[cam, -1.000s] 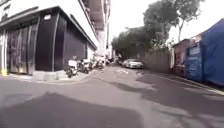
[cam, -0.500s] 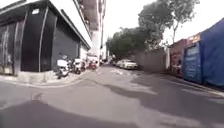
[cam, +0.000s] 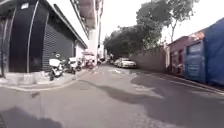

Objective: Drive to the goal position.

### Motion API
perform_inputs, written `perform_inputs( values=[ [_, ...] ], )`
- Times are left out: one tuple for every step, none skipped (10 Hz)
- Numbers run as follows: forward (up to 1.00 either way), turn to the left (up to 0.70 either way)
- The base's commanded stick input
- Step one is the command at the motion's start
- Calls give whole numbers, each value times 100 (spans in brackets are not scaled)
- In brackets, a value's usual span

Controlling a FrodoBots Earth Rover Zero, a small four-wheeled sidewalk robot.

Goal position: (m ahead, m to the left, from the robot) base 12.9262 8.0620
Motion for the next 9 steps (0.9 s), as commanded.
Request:
perform_inputs(
  values=[
    [70, 0],
    [70, 0],
    [70, 0],
    [70, 0],
    [70, 0],
    [70, 0],
    [70, 0],
    [70, 0],
    [70, 0]
  ],
)
